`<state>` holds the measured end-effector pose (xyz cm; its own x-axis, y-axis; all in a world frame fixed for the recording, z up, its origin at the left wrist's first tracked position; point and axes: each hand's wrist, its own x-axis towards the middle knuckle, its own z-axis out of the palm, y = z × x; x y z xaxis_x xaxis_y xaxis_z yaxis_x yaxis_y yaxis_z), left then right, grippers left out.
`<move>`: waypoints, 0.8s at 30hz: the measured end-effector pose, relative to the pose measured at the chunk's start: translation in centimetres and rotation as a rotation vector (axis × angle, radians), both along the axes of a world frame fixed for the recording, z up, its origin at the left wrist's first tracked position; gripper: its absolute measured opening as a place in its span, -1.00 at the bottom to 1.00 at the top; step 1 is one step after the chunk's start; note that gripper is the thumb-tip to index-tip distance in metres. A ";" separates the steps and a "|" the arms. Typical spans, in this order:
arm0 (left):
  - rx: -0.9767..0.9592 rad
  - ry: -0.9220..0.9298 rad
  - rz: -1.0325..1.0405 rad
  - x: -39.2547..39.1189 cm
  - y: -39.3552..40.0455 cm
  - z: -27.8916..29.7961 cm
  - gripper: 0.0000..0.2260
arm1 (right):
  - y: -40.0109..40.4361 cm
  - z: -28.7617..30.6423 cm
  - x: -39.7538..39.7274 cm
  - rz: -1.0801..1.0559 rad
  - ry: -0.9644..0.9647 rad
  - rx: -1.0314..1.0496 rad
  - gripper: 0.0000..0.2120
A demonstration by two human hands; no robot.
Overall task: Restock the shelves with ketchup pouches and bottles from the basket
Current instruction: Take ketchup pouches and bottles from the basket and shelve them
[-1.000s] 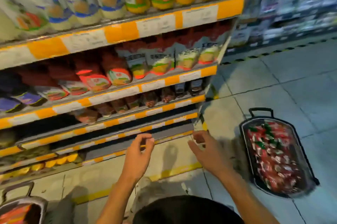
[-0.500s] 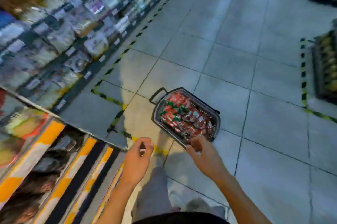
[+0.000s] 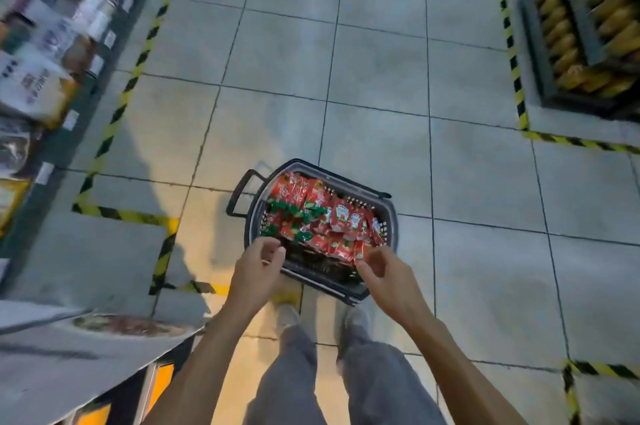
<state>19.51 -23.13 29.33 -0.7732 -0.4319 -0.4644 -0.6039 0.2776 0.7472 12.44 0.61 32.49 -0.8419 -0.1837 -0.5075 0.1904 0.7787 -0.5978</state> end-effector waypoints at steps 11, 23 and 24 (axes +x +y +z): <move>-0.106 -0.137 -0.062 -13.9 -5.6 -20.8 -0.56 | -8.0 -23.0 -12.9 0.011 -0.089 -0.043 -0.52; -0.666 -0.028 -0.704 -23.6 -9.7 -33.4 -0.22 | -13.0 -36.1 -21.8 -0.136 -0.267 -0.124 -0.35; -0.682 -0.046 -0.745 -24.0 -9.9 -33.8 -0.20 | -13.2 -36.6 -22.0 -0.152 -0.295 -0.129 -0.36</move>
